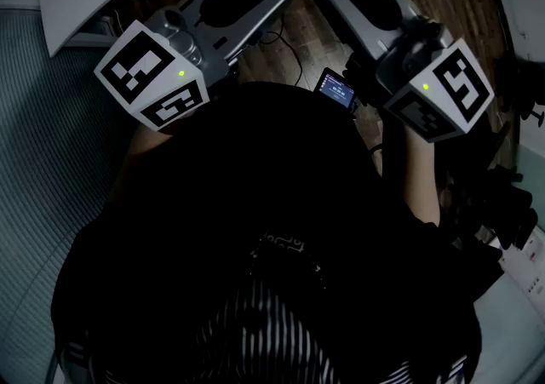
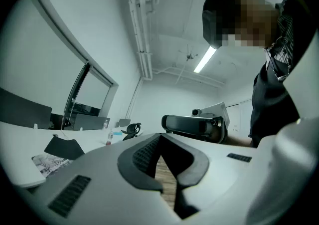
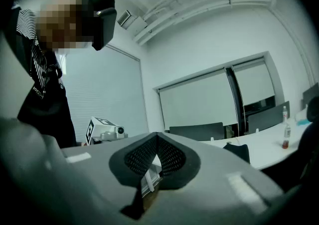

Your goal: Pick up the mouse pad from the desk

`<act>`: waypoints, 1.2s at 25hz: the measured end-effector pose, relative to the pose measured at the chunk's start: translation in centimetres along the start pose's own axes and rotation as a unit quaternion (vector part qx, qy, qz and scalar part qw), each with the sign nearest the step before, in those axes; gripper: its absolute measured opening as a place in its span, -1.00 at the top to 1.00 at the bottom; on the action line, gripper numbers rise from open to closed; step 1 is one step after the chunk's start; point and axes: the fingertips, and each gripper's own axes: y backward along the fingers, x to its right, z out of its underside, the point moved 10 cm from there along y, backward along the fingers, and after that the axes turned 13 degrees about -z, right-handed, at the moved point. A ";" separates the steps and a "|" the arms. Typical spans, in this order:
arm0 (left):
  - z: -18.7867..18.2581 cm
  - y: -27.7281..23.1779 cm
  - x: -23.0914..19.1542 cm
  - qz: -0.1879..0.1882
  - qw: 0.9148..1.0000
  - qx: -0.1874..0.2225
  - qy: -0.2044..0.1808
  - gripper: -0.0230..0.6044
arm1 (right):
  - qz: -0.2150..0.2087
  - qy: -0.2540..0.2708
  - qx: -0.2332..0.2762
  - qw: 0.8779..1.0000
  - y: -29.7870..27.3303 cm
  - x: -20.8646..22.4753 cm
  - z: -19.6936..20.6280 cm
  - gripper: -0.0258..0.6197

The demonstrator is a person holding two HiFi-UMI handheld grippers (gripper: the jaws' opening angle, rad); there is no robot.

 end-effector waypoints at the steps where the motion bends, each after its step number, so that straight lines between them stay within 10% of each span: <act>1: 0.0 0.1 0.1 -0.002 1.000 0.001 0.001 0.90 | -0.002 -0.002 0.000 1.000 0.0 0.0 0.1 0.92; 30: 4.5 -9.0 4.4 0.007 0.996 -0.087 0.011 0.90 | -0.007 -0.069 0.026 0.997 9.7 5.5 6.0 0.92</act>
